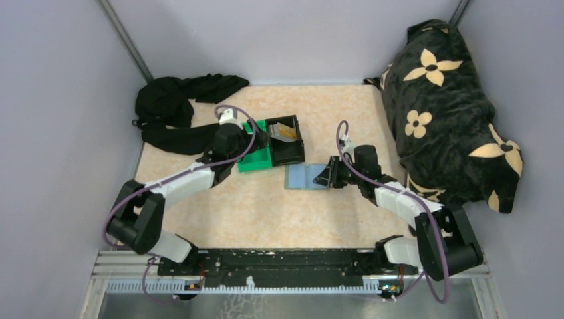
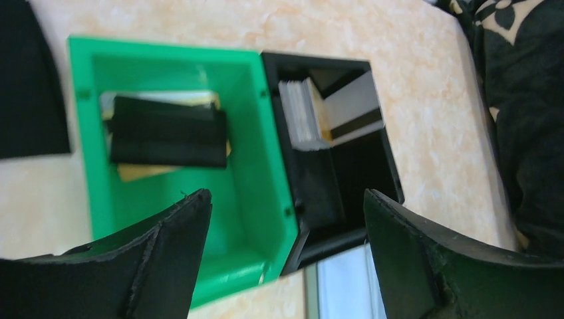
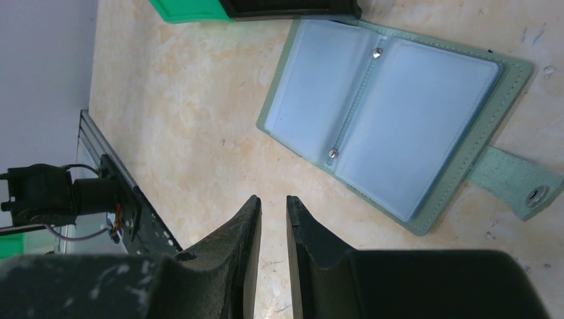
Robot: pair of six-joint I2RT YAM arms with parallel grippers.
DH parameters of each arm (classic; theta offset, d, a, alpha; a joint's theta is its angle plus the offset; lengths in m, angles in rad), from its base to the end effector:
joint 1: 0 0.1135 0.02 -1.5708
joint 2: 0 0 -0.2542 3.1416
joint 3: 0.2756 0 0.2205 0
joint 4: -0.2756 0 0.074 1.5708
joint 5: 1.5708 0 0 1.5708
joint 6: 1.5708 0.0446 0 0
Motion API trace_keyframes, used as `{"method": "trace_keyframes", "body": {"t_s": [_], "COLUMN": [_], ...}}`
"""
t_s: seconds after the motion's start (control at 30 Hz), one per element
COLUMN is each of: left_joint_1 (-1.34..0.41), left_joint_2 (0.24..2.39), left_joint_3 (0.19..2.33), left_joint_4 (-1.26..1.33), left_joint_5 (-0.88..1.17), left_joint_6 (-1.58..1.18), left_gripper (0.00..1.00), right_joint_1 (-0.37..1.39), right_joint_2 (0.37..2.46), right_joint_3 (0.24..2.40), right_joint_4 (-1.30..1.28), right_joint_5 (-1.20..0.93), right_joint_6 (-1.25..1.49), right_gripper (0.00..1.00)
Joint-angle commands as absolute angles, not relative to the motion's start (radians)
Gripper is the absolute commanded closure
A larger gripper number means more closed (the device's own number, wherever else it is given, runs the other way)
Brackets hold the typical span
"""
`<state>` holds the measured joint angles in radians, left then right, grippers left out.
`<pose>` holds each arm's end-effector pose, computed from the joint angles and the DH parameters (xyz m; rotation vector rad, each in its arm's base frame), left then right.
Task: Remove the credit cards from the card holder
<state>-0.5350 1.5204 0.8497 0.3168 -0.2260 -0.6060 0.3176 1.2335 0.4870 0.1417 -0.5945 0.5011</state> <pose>0.2811 -0.1550 0.2418 -0.2230 1.9413 -0.5468 0.2047 0.0936 0.1903 -0.1533 2.2667 1.0985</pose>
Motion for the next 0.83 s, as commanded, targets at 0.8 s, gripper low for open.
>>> {"method": "trace_keyframes", "body": {"t_s": [0.8], "left_joint_1": [-0.538], "left_joint_2": [1.26], "left_joint_3": [0.638], "left_joint_4": [0.249], "left_joint_5": [-0.233], "left_joint_6": [-0.571], "left_gripper": [0.11], "right_joint_1": [0.31], "right_joint_2": [1.328], "right_joint_3": [0.614], "right_joint_4": [0.18], "right_joint_5": [-0.536], "right_joint_6": [0.497], "right_gripper": [0.74]}}
